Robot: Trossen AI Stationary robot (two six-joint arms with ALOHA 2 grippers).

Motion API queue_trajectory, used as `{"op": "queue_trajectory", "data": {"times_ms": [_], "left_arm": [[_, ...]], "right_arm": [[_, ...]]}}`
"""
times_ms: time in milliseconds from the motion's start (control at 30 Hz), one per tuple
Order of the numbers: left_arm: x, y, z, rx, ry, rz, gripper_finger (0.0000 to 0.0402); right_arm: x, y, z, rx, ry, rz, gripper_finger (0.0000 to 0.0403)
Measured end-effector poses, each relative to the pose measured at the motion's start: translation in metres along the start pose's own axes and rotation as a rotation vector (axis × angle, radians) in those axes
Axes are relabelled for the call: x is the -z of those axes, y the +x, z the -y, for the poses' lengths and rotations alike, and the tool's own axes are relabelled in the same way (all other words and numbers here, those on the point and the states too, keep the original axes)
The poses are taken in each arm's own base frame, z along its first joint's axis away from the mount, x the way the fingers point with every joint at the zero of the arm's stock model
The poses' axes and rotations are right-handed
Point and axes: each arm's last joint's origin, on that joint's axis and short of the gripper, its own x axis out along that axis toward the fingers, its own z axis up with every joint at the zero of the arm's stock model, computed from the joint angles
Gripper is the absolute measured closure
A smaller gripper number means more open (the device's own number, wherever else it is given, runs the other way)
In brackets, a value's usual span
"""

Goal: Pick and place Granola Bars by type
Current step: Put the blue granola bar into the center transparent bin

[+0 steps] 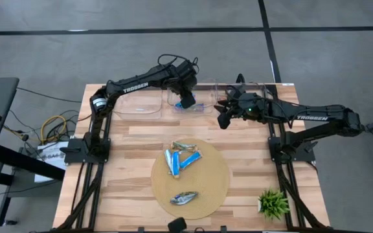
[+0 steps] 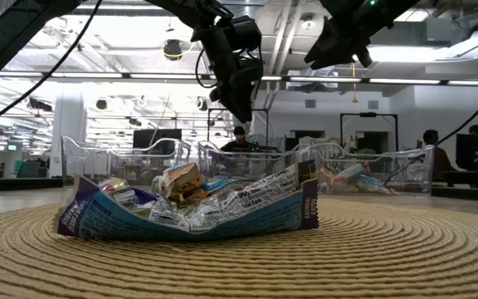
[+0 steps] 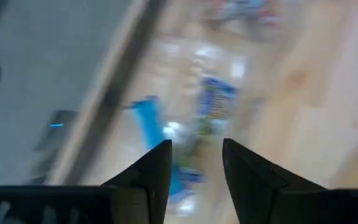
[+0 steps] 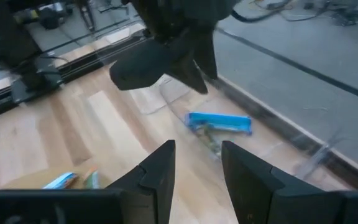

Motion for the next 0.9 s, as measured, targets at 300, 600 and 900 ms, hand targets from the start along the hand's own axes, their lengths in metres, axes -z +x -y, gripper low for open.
{"op": "queue_trajectory", "data": {"times_ms": [300,600,900], "left_arm": [[0.013,-0.04,0.014,0.333,-0.049,-0.078,0.029],[0.046,-0.097,0.058,0.556,0.038,-0.008,0.0333],[0.13,-0.086,0.129,0.674,-0.111,0.057,0.0341]], "right_arm": [[0.011,-0.006,-0.015,-0.152,-0.059,-0.1,0.028],[0.025,-0.021,-0.045,-0.278,-0.166,-0.143,0.028],[0.04,-0.042,-0.075,-0.423,-0.273,-0.159,0.028]]}}
